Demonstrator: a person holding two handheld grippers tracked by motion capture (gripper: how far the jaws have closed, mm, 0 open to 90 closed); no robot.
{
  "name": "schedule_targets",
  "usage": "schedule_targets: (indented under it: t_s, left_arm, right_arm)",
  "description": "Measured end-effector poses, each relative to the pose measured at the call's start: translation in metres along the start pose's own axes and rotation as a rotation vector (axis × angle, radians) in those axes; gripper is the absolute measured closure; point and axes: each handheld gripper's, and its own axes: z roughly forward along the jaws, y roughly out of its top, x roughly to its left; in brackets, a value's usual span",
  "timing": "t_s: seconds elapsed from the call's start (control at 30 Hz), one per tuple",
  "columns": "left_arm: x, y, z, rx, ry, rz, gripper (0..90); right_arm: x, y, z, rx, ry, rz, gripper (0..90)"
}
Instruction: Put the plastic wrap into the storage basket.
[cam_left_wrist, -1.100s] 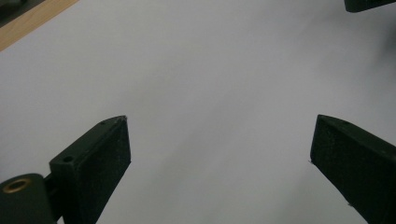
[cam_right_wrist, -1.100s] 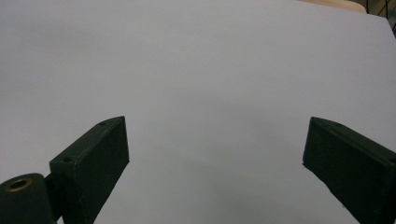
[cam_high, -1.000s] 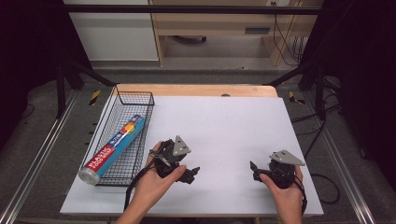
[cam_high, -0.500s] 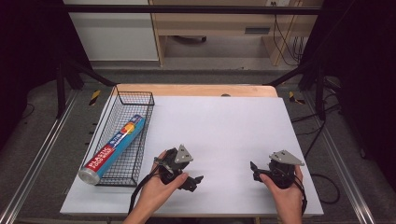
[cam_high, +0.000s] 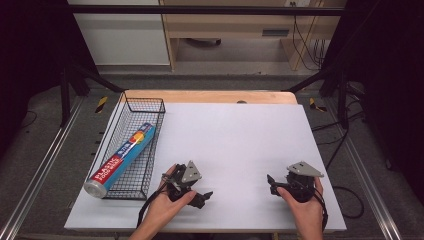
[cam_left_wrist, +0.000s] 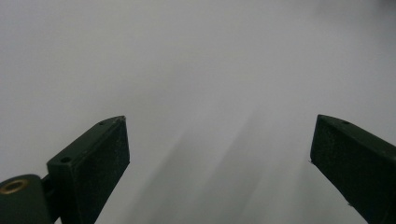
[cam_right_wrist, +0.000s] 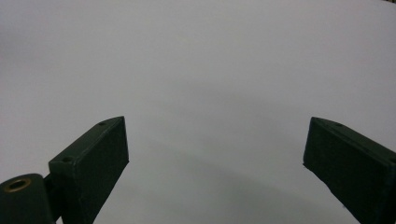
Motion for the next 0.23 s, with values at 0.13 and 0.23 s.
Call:
schedule_targets:
  t_s: [0.13,0.23]
  left_arm:
    - [0.000,-0.007,-0.004,-0.004,0.009,0.017,4.5]
    - [-0.001,-0.007,-0.012,-0.031,0.024,0.004,4.6]
  right_arm:
    - [0.000,-0.002,0.003,0.011,0.016,0.009,5.3]
    - [0.000,-0.002,0.004,-0.008,0.034,0.020,4.5]
